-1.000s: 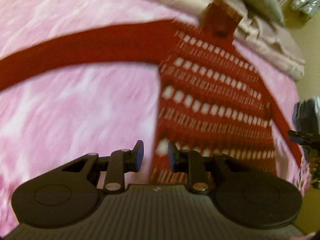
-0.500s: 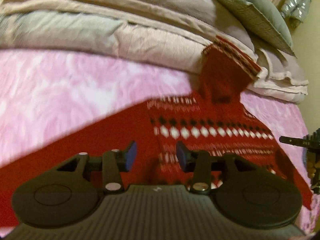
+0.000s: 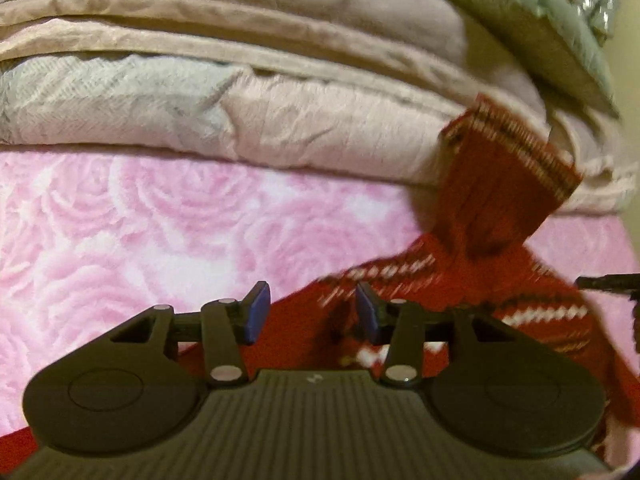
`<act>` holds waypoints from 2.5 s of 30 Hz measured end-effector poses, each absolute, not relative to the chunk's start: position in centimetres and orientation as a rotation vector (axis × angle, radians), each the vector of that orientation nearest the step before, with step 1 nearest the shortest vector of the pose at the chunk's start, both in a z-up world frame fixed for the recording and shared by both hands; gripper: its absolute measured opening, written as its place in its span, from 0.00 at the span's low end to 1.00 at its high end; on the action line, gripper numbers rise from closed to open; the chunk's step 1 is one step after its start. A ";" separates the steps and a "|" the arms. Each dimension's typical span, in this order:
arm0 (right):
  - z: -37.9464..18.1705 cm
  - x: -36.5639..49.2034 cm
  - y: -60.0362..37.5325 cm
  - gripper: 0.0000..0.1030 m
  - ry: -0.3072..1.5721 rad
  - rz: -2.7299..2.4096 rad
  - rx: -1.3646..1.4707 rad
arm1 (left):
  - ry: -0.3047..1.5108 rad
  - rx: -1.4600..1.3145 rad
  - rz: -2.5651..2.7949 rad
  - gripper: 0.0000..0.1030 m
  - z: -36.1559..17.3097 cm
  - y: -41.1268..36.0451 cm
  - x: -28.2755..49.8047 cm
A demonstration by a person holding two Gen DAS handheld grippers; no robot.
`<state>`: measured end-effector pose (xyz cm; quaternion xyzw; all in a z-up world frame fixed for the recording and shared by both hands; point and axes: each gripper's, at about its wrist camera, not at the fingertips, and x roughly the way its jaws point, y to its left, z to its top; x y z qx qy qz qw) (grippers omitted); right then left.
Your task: Fold clothes
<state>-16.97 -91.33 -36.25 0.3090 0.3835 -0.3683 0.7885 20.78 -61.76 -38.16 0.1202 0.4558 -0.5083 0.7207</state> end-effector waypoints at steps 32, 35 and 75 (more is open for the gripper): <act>-30.2 -3.2 -93.7 0.07 0.542 -0.531 0.763 | 0.856 0.214 -1.254 0.09 -33.3 -78.4 18.2; -30.4 -4.7 -94.6 0.75 0.577 -0.619 0.815 | 0.837 0.150 -1.154 0.31 -32.9 -76.1 18.9; -36.1 -19.9 -89.1 0.72 0.762 -0.702 0.510 | 1.058 0.267 -1.059 0.11 -40.6 -60.0 10.7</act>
